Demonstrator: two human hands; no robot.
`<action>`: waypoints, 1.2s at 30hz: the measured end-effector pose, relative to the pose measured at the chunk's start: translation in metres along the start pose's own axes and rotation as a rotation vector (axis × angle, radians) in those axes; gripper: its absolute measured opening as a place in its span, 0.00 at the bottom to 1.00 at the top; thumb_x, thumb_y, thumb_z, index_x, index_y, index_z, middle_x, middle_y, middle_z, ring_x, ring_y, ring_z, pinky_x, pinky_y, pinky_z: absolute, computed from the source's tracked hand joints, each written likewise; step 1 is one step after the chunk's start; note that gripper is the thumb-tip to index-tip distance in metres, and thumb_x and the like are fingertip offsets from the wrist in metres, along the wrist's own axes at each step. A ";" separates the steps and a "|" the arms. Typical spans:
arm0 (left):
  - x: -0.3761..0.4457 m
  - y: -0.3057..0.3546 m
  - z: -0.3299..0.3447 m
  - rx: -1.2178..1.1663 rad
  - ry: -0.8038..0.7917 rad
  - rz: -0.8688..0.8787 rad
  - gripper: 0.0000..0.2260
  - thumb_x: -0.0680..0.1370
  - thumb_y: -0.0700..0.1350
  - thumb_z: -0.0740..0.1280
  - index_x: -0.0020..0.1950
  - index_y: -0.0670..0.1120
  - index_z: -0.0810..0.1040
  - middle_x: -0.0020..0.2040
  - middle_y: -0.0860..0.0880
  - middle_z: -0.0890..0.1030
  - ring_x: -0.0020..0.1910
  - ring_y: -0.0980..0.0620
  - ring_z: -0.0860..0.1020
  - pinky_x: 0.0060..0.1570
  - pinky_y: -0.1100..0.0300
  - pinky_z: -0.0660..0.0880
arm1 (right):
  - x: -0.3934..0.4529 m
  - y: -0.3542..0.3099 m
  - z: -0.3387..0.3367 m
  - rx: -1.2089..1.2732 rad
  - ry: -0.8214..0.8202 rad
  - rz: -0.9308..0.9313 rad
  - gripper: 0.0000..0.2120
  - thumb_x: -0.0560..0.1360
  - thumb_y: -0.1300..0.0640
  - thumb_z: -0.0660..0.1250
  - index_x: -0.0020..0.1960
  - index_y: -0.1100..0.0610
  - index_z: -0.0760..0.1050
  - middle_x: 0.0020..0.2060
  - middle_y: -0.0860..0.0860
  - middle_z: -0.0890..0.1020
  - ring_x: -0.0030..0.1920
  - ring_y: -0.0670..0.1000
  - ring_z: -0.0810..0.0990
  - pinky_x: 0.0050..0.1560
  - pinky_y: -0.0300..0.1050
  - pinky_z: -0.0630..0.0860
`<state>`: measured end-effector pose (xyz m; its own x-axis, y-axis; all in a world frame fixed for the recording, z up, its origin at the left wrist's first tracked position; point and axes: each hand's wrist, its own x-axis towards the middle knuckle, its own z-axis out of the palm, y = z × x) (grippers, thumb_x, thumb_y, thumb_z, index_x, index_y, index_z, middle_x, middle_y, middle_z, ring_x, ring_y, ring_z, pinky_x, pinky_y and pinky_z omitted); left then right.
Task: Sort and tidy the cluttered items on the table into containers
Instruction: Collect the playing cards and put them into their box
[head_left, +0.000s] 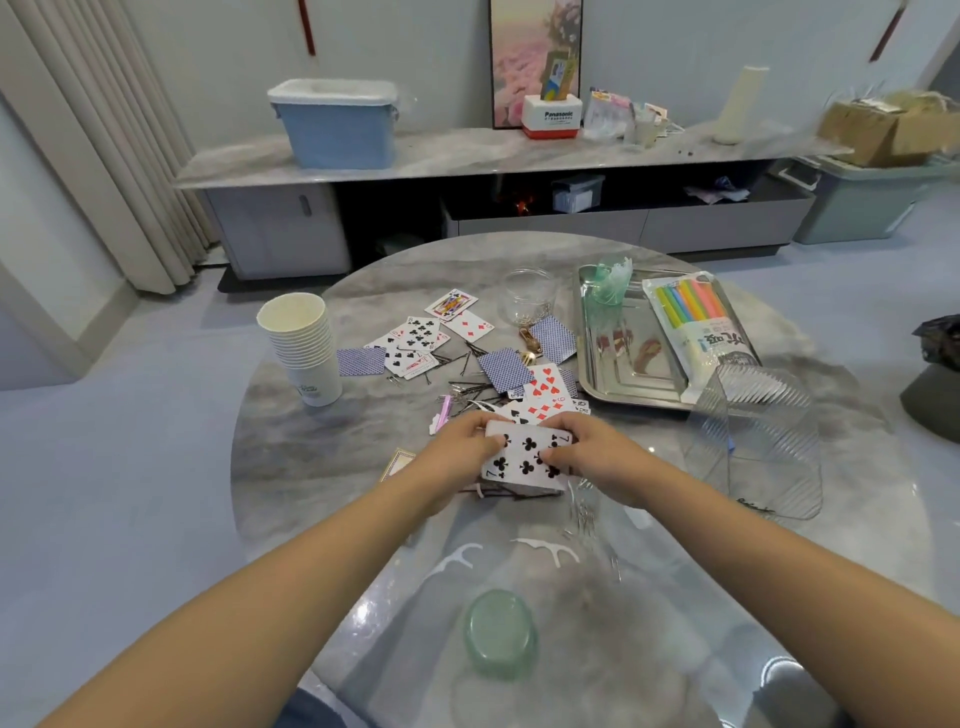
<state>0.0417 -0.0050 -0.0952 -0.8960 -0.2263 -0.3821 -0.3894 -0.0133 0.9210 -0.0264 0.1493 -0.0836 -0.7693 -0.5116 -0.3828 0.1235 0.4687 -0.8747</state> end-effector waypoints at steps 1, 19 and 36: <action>0.002 0.004 -0.003 0.030 0.033 0.013 0.09 0.78 0.35 0.61 0.54 0.46 0.75 0.51 0.42 0.80 0.49 0.44 0.79 0.53 0.47 0.76 | 0.005 -0.003 0.000 0.025 -0.007 -0.009 0.13 0.74 0.68 0.65 0.58 0.60 0.73 0.46 0.55 0.78 0.42 0.50 0.77 0.45 0.42 0.75; 0.059 0.021 -0.045 0.121 0.376 0.067 0.09 0.79 0.36 0.58 0.53 0.47 0.73 0.51 0.45 0.79 0.47 0.48 0.77 0.37 0.60 0.72 | 0.073 0.001 0.002 -1.091 0.211 0.008 0.49 0.59 0.32 0.73 0.71 0.54 0.60 0.66 0.55 0.67 0.67 0.56 0.64 0.66 0.50 0.65; 0.052 0.025 -0.035 0.126 0.338 0.033 0.12 0.78 0.35 0.57 0.56 0.45 0.76 0.53 0.46 0.79 0.47 0.50 0.76 0.33 0.64 0.69 | 0.033 0.002 -0.021 -0.714 0.267 -0.020 0.06 0.73 0.57 0.68 0.40 0.53 0.72 0.37 0.46 0.75 0.41 0.49 0.76 0.32 0.36 0.65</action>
<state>-0.0073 -0.0517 -0.0889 -0.7954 -0.5345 -0.2856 -0.4035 0.1153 0.9077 -0.0644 0.1484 -0.0916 -0.9038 -0.3761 -0.2043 -0.2578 0.8594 -0.4415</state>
